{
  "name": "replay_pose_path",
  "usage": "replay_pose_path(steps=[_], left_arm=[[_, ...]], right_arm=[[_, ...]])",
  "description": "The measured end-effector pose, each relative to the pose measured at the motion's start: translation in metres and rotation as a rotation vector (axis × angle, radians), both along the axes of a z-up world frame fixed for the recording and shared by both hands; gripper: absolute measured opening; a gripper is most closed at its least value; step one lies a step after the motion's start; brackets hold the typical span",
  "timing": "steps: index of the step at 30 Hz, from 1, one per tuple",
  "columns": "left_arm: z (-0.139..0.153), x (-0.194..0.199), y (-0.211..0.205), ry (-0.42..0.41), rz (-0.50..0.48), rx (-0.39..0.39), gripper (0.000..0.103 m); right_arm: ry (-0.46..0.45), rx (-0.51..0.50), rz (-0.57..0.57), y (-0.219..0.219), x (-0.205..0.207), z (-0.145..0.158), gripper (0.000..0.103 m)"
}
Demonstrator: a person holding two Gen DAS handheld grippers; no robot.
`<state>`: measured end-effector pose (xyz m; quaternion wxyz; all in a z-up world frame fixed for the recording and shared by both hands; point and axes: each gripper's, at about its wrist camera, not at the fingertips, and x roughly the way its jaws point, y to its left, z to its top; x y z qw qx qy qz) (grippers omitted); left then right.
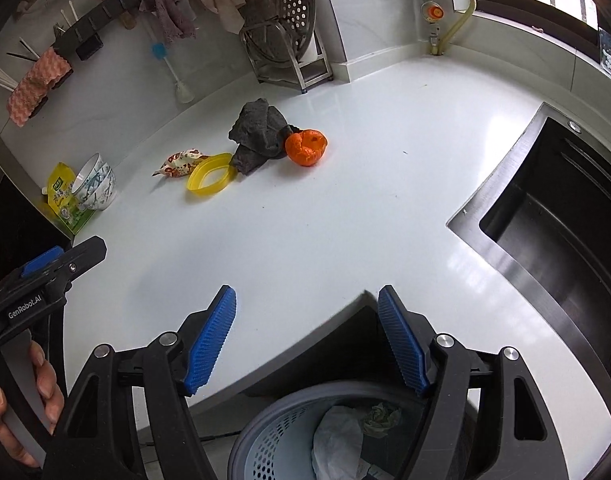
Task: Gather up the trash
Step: 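Move both open tools back over the countertop toward the orange peel and yellow lid, then grasp the orange peel with the right tool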
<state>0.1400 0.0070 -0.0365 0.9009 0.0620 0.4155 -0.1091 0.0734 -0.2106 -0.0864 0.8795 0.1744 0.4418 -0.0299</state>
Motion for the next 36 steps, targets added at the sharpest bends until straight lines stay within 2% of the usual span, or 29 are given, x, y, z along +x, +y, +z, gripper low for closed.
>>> replay_pose_path(steps=[8,12,18,27,36], left_arm=[[-0.023,0.057,-0.005,-0.004,0.013,-0.02,0.097],[-0.03,0.08,-0.008,-0.011,0.005,-0.057,0.097],[-0.043,0.108,-0.015,-0.032,0.011,-0.048,0.097],[-0.059,0.127,-0.027,-0.038,0.004,-0.043,0.097],[-0.072,0.138,-0.027,-0.004,0.01,-0.067,0.097]], right_arm=[[-0.01,-0.036,0.004,-0.003,0.066,-0.016,0.07],[-0.024,-0.045,0.008,-0.008,0.099,-0.023,0.07],[-0.029,-0.057,0.01,-0.015,0.141,-0.034,0.07],[-0.028,-0.084,0.004,-0.018,0.179,-0.051,0.07],[-0.04,-0.148,-0.009,-0.014,0.188,-0.06,0.07]])
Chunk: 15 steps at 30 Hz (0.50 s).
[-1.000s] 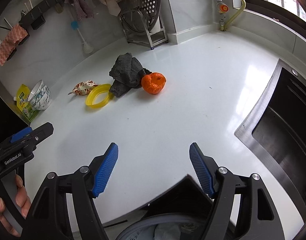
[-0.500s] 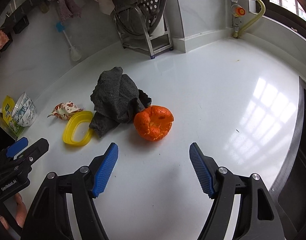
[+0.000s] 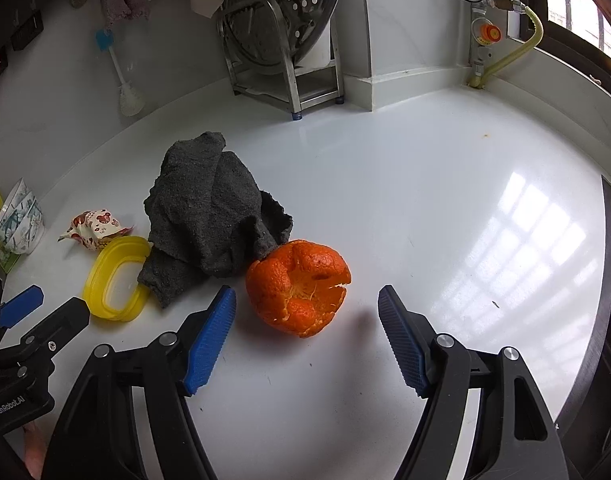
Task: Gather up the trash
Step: 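Grasp the orange peel with the right tool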
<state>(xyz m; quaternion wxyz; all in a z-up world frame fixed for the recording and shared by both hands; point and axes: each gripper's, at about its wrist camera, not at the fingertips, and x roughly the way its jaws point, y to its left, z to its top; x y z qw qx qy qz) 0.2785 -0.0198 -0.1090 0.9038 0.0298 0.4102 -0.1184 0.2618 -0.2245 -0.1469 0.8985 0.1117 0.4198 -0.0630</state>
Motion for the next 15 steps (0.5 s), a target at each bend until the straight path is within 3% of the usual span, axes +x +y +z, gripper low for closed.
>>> replay_pose_path(steps=[7,11,15], left_arm=[[-0.0031,0.002,-0.0011,0.011,0.014,-0.018,0.097],[-0.0052,0.0054,-0.0048,0.019,0.017,-0.003,0.097],[-0.0079,0.0084,-0.0081,0.03,0.017,0.006,0.097]], right_arm=[[-0.018,-0.03,0.02,0.0038,0.0039,0.004,0.07],[0.018,-0.039,0.047,0.0063,0.0077,-0.0001,0.048],[0.002,-0.019,0.049,0.0029,0.0048,0.0029,0.037]])
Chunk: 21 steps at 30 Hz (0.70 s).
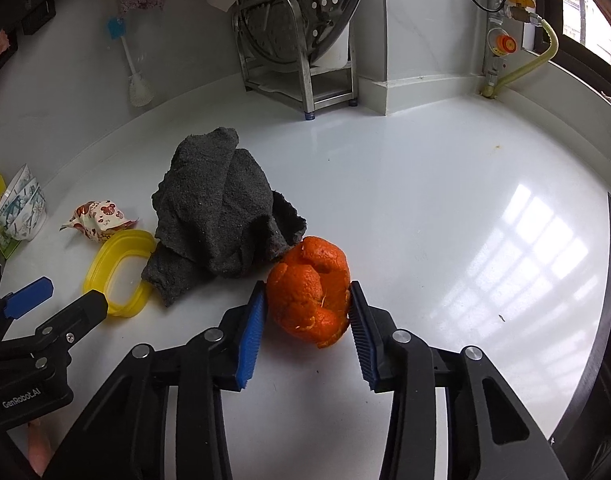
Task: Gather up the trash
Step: 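Grasp the orange peel with the right tool, then grasp the yellow plastic lid with the left tool while the right tool holds the peel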
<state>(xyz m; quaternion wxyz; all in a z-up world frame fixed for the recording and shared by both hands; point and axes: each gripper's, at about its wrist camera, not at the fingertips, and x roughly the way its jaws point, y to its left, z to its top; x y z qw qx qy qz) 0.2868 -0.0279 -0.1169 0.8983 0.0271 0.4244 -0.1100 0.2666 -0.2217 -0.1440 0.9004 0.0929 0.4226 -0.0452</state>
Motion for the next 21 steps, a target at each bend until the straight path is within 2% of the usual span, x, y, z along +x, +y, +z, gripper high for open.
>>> replay_pose_path(steps=[2,9,21], left_arm=[[0.0,0.001,-0.001,0.001,0.001,-0.004,0.097],[-0.004,0.006,-0.007,0.014,-0.002,0.004,0.097],[-0.018,0.019,-0.021,0.076,-0.016,0.052,0.097]], right_arm=[[-0.004,0.011,-0.002,-0.002,-0.002,0.001,0.033],[-0.013,0.077,-0.05,-0.016,-0.011,0.002,0.032],[-0.021,0.098,-0.072,-0.022,-0.016,0.003,0.032]])
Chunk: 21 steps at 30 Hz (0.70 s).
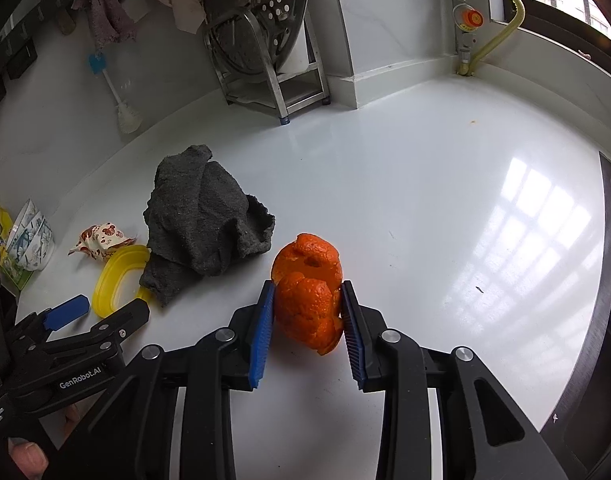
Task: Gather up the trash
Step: 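Grasp the yellow plastic lid with the left tool while the right tool holds the peel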
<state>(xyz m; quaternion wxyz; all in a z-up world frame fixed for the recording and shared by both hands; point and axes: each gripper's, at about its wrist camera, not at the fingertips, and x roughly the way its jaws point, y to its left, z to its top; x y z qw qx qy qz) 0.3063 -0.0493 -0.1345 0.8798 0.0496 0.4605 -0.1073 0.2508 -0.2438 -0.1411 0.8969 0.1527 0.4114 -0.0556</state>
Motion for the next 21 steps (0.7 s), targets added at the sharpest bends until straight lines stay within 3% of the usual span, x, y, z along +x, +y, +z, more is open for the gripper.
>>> replay_pose_path(steps=[12,14,16,21], left_arm=[[-0.003,0.015,-0.005,-0.002,0.048,0.029,0.095],[-0.002,0.013,-0.005,-0.01,0.051,0.031,0.089],[0.0,0.011,-0.003,-0.014,0.047,0.019,0.071],[0.004,0.004,0.004,-0.03,0.05,0.021,0.068]], right_arm=[[-0.006,0.003,0.006,0.002,0.0,0.0,0.032],[-0.003,0.005,0.007,0.002,0.0,-0.001,0.032],[-0.003,0.001,0.01,0.002,0.0,-0.001,0.032],[-0.007,0.015,0.008,0.003,-0.004,-0.001,0.032]])
